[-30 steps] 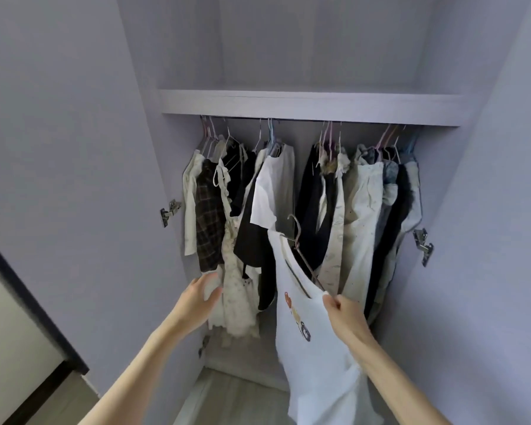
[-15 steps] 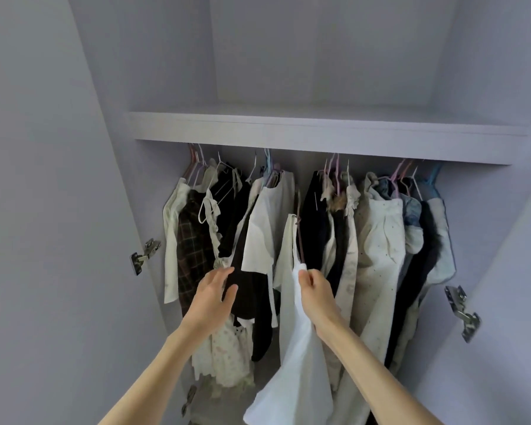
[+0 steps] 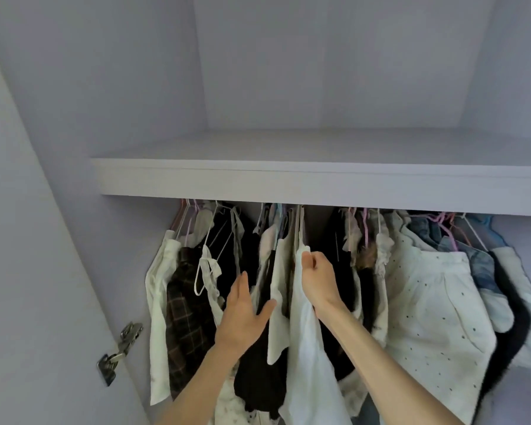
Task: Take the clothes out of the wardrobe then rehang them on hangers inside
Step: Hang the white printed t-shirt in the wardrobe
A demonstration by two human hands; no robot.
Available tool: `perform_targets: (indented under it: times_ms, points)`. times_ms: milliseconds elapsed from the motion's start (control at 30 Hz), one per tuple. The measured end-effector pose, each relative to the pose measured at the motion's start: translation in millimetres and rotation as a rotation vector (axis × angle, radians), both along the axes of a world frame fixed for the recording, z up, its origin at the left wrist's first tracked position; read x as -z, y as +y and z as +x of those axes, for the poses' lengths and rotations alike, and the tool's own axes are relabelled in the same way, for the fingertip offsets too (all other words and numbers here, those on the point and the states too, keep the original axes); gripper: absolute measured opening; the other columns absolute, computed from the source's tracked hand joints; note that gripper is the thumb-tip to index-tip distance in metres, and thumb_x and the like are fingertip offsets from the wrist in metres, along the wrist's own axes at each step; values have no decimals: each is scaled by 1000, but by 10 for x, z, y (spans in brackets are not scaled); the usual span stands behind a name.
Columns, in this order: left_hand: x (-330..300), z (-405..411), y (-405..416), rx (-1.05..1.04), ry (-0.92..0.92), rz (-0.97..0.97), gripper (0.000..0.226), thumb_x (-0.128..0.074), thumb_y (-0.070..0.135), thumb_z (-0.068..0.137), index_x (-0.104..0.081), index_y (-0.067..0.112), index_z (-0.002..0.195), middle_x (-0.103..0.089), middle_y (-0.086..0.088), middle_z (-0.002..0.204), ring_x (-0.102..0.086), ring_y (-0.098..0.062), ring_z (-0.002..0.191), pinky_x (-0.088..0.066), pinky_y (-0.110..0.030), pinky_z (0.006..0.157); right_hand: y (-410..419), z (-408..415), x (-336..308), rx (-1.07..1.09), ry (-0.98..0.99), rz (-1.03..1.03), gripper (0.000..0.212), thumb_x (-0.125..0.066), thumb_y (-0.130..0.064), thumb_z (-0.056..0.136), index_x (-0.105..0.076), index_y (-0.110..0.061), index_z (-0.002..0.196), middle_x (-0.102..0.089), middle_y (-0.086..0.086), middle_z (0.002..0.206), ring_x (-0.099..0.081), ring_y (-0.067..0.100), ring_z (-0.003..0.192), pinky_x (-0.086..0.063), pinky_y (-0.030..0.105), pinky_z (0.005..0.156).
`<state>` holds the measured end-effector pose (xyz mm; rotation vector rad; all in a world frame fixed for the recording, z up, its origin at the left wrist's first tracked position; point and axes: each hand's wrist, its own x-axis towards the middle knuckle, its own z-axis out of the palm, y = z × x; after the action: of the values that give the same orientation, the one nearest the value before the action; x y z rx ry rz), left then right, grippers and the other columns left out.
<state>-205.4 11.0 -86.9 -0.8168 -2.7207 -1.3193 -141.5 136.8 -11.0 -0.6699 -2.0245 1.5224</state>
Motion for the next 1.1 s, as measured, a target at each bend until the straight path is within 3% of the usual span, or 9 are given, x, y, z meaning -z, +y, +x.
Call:
perform_targets:
  times_ms: [233,367,533,633,700,800,900,1033,1100]
  points:
    - [-25,-191,287,11,-37,-23,98,-61,48,84,4,14,148,-7,-4,156,-11,-18,143,-19,-30,112,238,-413,18,8,-31,35,26,-29,-24,102,-44,-7,91,-42,-1,71,-41,7,60,-33,14,47]
    - [6,-194,394,7,-43,-25,90,-58,37,88,5,15,148,-7,-3,156,-13,-17,142,-24,-31,109,453,-552,83,-2,-72,27,27,-29,-25,102,-43,-9,86,-40,-1,72,-39,7,62,-30,20,51]
    - [37,-161,378,-7,-37,-9,72,-47,23,95,0,16,149,-27,-5,150,-45,-22,124,-37,-25,98,615,-630,247,26,-111,53,24,-28,-22,102,-43,-6,93,-41,-2,73,-47,18,79,-35,26,62]
    - [41,-193,308,-22,-19,-26,67,-45,19,96,-5,16,149,-57,-4,112,-60,-15,76,-47,-18,77,565,-688,309,41,-105,89,26,-28,-22,102,-46,-5,93,-48,3,78,-52,25,86,-34,26,69]
    - [45,-204,278,-26,-10,-19,65,-45,17,96,-7,15,149,-52,5,77,-46,-6,50,-42,-14,58,501,-729,325,53,-114,142,31,-28,-22,102,-51,0,102,-57,15,95,-57,30,95,-38,28,71]
    - [79,-207,223,-50,-15,5,67,-46,19,96,-5,19,148,-40,5,56,-36,-7,42,-35,-17,46,432,-788,336,32,-159,204,33,-30,-21,101,-50,4,112,-58,20,109,-58,32,102,-45,34,82]
    - [108,-206,171,-36,-4,15,66,-46,28,96,-6,21,148,-56,-7,67,-48,-10,47,-38,-15,52,358,-876,309,-36,-194,240,32,-30,-20,101,-49,3,113,-58,20,110,-57,32,103,-46,32,79]
    - [91,-192,101,5,-10,47,56,-44,26,97,-18,19,146,-60,-28,108,-61,-28,88,-47,-32,81,219,-1008,305,-139,-197,239,28,-30,-19,101,-46,1,110,-56,15,99,-58,27,91,-41,28,67]
    - [78,-198,72,2,-10,60,52,-43,22,98,-23,17,145,-61,-25,105,-63,-15,84,-46,-30,83,193,-1041,344,-169,-164,196,28,-29,-24,101,-45,-2,107,-53,11,89,-54,19,73,-40,28,59]
